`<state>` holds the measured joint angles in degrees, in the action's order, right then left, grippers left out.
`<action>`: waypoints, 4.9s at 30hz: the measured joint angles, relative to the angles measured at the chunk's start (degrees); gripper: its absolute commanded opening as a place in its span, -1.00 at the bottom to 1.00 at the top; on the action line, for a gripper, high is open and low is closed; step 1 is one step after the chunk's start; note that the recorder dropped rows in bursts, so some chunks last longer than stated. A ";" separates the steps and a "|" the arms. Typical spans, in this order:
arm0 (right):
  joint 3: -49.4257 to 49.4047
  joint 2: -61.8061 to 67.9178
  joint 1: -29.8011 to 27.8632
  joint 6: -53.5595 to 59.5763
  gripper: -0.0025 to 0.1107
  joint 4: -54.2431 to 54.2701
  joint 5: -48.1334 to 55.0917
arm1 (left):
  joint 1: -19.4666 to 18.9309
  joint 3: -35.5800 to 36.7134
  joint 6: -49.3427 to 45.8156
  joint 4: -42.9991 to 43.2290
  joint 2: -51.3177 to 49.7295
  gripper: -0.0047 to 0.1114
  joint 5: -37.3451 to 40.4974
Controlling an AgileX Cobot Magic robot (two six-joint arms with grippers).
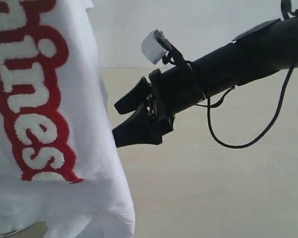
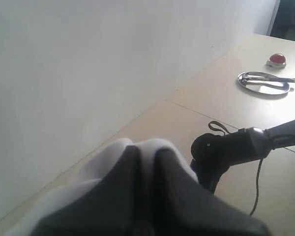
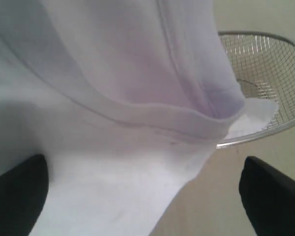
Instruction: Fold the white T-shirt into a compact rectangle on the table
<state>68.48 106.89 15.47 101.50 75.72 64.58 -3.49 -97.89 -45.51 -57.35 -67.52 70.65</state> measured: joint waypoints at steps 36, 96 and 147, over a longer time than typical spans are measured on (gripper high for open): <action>0.00 -0.48 10.24 -0.25 -0.96 -1.88 -13.90 | 0.00 0.00 0.44 1.13 0.00 -0.84 0.23; 25.92 -56.07 -6.86 -75.07 -0.96 -61.64 -5.28 | 11.33 -6.73 0.15 -9.81 -2.19 -0.84 -0.53; 22.80 -35.41 -6.86 -81.63 -0.57 -72.23 -22.92 | 14.55 4.43 -10.25 14.36 -19.00 -0.47 -17.84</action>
<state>91.28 71.48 8.61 19.87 3.50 41.66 11.06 -93.46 -55.76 -42.99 -86.52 52.81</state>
